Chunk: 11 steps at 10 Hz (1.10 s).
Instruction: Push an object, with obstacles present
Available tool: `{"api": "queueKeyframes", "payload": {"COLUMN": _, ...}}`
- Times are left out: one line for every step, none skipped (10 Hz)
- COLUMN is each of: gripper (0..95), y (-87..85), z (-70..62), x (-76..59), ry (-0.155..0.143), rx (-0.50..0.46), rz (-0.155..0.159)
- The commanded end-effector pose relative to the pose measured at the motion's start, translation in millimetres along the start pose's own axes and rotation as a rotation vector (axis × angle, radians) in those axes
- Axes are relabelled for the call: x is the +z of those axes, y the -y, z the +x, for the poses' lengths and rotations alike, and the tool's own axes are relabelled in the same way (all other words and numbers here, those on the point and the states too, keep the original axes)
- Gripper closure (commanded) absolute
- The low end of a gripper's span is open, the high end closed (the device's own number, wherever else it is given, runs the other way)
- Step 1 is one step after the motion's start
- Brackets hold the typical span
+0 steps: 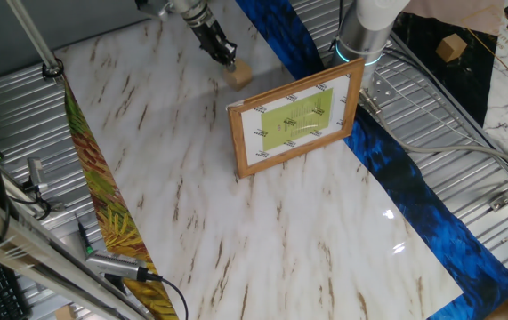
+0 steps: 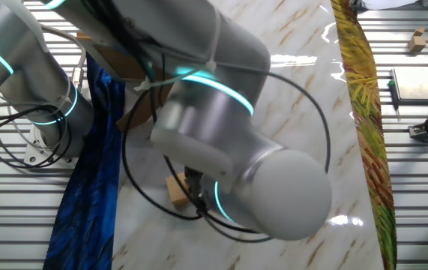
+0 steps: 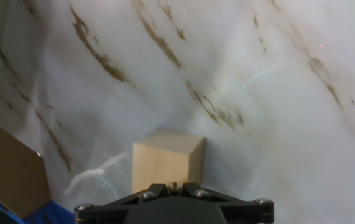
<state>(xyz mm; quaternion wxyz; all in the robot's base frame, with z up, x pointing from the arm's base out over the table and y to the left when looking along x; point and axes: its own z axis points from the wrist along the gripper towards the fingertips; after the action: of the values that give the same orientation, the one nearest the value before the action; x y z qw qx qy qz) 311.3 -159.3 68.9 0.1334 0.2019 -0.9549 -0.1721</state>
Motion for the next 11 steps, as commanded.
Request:
{"api": "queueKeyframes", "payload": {"gripper": 95.0, "y": -6.6, "z": -6.9, "x": -1.8, "ry": 0.001, "rx": 0.009, "rz": -0.01}}
{"api": "queueKeyframes", "payload": {"gripper": 95.0, "y": -10.8, "z": -11.0, "x": -2.4, "ry": 0.006, "rx": 0.021, "rz": -0.021}}
{"api": "queueKeyframes", "payload": {"gripper": 95.0, "y": -11.6, "z": -11.8, "x": -2.5, "ry": 0.009, "rx": 0.025, "rz": -0.026}}
{"api": "queueKeyframes", "payload": {"gripper": 95.0, "y": -13.6, "z": -14.0, "x": -2.3, "ry": 0.022, "rx": 0.041, "rz": -0.054}}
{"api": "queueKeyframes", "payload": {"gripper": 95.0, "y": -16.3, "z": -17.3, "x": -1.5, "ry": 0.028, "rx": 0.048, "rz": -0.067}}
{"api": "queueKeyframes", "payload": {"gripper": 95.0, "y": -19.9, "z": -21.6, "x": -0.5, "ry": 0.032, "rx": 0.062, "rz": -0.072}}
{"api": "queueKeyframes", "payload": {"gripper": 95.0, "y": -22.5, "z": -25.0, "x": 1.0, "ry": 0.035, "rx": 0.068, "rz": -0.072}}
{"api": "queueKeyframes", "payload": {"gripper": 95.0, "y": -22.2, "z": -24.7, "x": 1.1, "ry": 0.036, "rx": 0.066, "rz": -0.073}}
{"api": "queueKeyframes", "payload": {"gripper": 95.0, "y": -21.9, "z": -24.5, "x": 1.1, "ry": 0.037, "rx": 0.07, "rz": -0.074}}
{"api": "queueKeyframes", "payload": {"gripper": 95.0, "y": -21.9, "z": -24.5, "x": 1.1, "ry": 0.037, "rx": 0.069, "rz": -0.074}}
{"api": "queueKeyframes", "payload": {"gripper": 95.0, "y": -21.8, "z": -24.4, "x": 1.2, "ry": 0.037, "rx": 0.068, "rz": -0.073}}
